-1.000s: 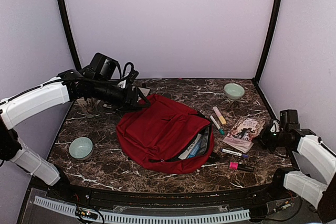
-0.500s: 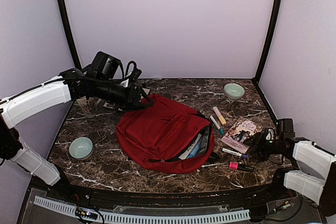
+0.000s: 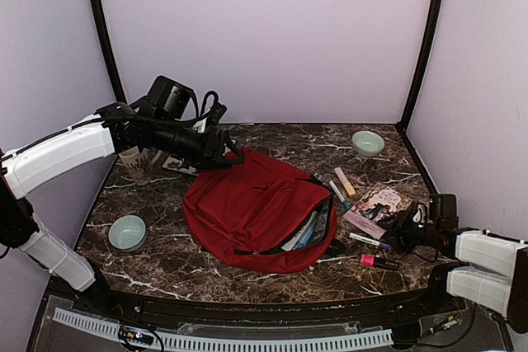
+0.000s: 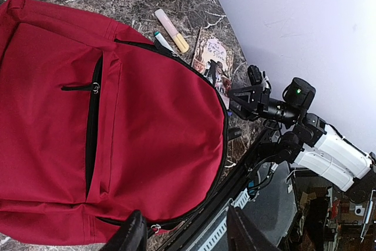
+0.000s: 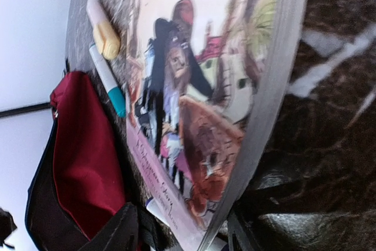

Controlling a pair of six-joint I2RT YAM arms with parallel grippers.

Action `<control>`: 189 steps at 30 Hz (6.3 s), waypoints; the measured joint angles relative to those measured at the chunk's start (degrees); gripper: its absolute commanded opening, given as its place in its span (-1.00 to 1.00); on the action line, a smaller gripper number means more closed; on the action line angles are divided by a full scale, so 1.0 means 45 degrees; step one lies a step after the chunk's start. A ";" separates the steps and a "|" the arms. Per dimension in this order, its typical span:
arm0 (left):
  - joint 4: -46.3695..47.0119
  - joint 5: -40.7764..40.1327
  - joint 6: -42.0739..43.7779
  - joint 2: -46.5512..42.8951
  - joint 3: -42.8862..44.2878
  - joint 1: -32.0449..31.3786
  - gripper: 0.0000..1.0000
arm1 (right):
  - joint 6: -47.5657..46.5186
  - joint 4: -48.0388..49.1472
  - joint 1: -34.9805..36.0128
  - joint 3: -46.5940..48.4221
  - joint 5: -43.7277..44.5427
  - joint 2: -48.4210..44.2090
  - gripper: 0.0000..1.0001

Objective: Pack the student bag
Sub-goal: Pick up the book from the corner of the board, then pass from the right arm to the left, then pass from the left arm to the right

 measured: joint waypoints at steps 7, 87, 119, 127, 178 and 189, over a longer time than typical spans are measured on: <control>-0.0063 -0.0019 0.0005 0.0126 0.0155 0.0000 -0.04 | 0.0738 0.1214 0.0194 -0.0185 0.0748 0.1219 -0.95; 0.6917 0.5037 -0.4367 0.1685 0.0568 0.0233 -0.01 | 0.1258 0.1724 0.9292 1.0977 -0.3589 0.2667 -1.00; 0.5940 0.2375 -0.4031 -0.0806 -0.0403 0.1209 -1.00 | 0.0510 -0.2667 0.9593 1.2507 0.2404 0.3570 0.61; 0.5178 0.1715 -0.3172 -0.0962 -0.0194 0.1938 -1.00 | 0.0806 -0.3444 0.9831 1.3673 0.4328 0.4012 0.73; 1.1468 -0.3002 -1.0438 0.2812 -0.1603 0.1768 -1.00 | 0.1758 0.0228 1.0336 0.8160 0.9350 0.1200 0.85; 1.2332 -0.3104 -1.1982 0.3065 -0.1452 0.0588 -1.00 | 0.2841 0.1642 1.0316 0.9364 0.7621 0.3789 0.75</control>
